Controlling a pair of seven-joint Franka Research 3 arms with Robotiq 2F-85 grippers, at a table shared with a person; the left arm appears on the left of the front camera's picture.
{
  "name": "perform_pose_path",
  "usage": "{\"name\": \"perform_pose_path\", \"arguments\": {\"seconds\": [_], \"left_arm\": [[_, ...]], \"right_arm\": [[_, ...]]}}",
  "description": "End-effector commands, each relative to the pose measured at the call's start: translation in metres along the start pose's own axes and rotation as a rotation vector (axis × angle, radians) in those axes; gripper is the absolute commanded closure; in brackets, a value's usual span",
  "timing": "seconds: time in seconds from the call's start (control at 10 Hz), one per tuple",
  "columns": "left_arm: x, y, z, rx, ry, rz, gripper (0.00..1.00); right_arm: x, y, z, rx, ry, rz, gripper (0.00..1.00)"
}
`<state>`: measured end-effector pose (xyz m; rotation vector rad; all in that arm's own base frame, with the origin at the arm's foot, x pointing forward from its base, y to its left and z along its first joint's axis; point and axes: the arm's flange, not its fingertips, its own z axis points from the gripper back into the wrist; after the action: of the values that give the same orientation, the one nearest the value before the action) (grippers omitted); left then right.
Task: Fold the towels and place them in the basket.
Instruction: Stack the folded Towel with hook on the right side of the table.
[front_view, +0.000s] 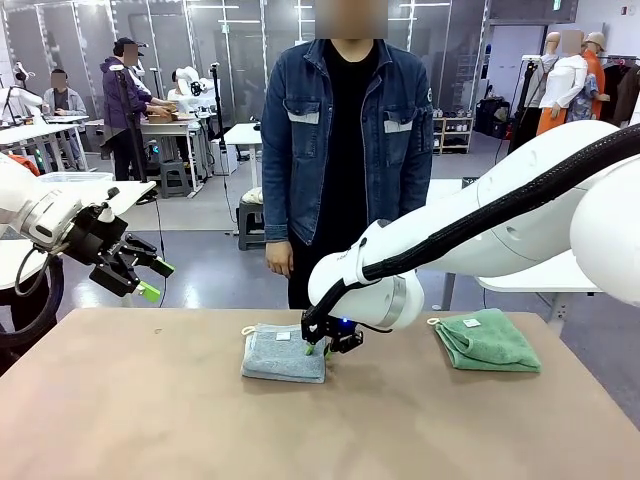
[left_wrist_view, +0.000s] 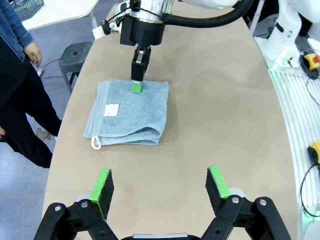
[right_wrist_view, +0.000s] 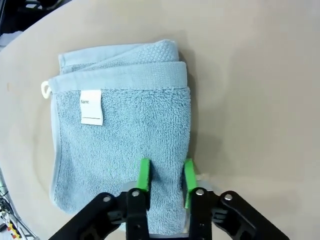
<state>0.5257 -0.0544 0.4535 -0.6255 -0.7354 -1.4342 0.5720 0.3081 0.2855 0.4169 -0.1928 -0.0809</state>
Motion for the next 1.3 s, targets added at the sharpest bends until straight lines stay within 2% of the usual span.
{"name": "perform_pose_path", "arguments": {"seconds": [0.0,0.1,0.2,0.3,0.4,1.2], "left_arm": [[0.0015,-0.0005,0.0015,0.003,-0.001,-0.003,0.06],[0.0015,-0.0005,0.0015,0.003,-0.001,-0.003,0.06],[0.0015,-0.0005,0.0015,0.003,-0.001,-0.003,0.06],[0.0015,-0.0005,0.0015,0.003,-0.001,-0.003,0.06],[0.0015,-0.0005,0.0015,0.003,-0.001,-0.003,0.06],[0.0015,-0.0005,0.0015,0.003,-0.001,-0.003,0.06]], "right_arm": [[0.0009,0.0013,-0.0024,-0.02,0.006,-0.012,0.93],[0.0008,0.0016,-0.0022,-0.022,0.008,-0.011,0.76],[0.0009,0.002,-0.0025,-0.026,0.017,-0.011,1.0],[0.0013,0.0019,-0.0023,-0.028,0.021,-0.008,0.95],[0.0018,0.0019,-0.002,-0.031,0.027,-0.004,1.0],[0.0007,0.0015,0.0004,-0.005,0.024,0.004,1.0]]}}
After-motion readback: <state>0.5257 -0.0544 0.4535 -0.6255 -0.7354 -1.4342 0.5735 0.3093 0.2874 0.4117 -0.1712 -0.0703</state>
